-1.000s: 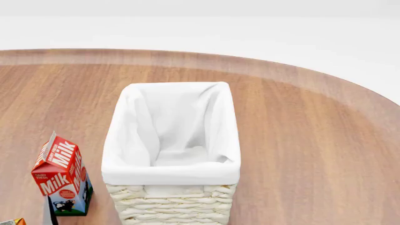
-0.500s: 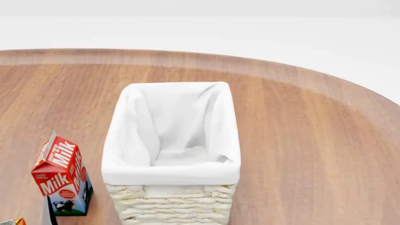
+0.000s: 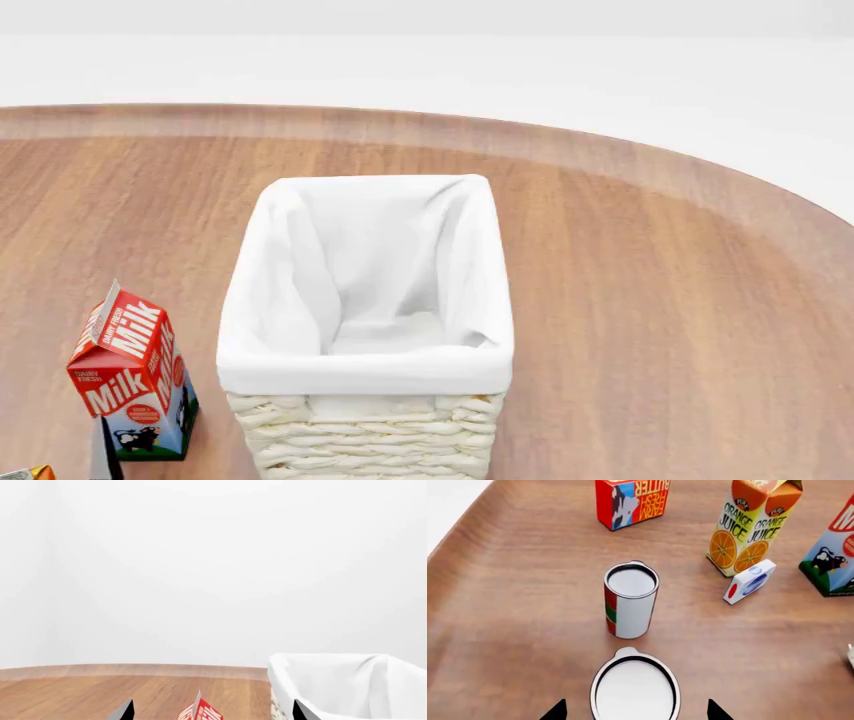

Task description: Pick up the alphabet soup, and put it in the basket.

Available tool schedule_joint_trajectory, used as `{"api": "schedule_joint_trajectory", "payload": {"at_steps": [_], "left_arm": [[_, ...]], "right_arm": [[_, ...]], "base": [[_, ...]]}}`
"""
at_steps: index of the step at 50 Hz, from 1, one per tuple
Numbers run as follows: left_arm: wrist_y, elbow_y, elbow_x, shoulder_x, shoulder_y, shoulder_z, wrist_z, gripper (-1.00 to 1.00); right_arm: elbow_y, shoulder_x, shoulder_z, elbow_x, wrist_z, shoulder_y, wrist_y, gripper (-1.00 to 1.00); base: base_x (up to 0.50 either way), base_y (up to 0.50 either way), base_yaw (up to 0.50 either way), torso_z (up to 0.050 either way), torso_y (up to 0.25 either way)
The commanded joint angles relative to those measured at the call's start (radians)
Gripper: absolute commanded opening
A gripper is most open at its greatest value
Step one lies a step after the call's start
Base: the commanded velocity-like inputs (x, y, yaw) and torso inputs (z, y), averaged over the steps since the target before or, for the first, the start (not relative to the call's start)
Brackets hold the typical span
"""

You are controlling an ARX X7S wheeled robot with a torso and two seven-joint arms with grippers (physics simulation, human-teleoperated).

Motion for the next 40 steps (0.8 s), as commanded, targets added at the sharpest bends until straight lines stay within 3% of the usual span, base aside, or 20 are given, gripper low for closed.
{"api": "schedule_joint_trajectory", "payload": {"at_steps": [1, 40], "left_arm": [[0.002, -0.005, -0.002, -0.002, -0.006, 0.002, -0.002, 1.0], [-0.001, 0.005, -0.004, -0.011, -0.004, 0.008, -0.013, 1.0]], "right_arm": [[0.045, -0.023, -0.019, -0.014, -0.012, 0.018, -0.01, 1.0], [0.143, -0.091, -0.076, -0.058, -0.026, 0.069, 0.003, 1.0]], "base": [[0.0, 0.0, 0.0, 0.0, 0.0], [0.0, 0.0, 0.0, 0.0, 0.0]]}}
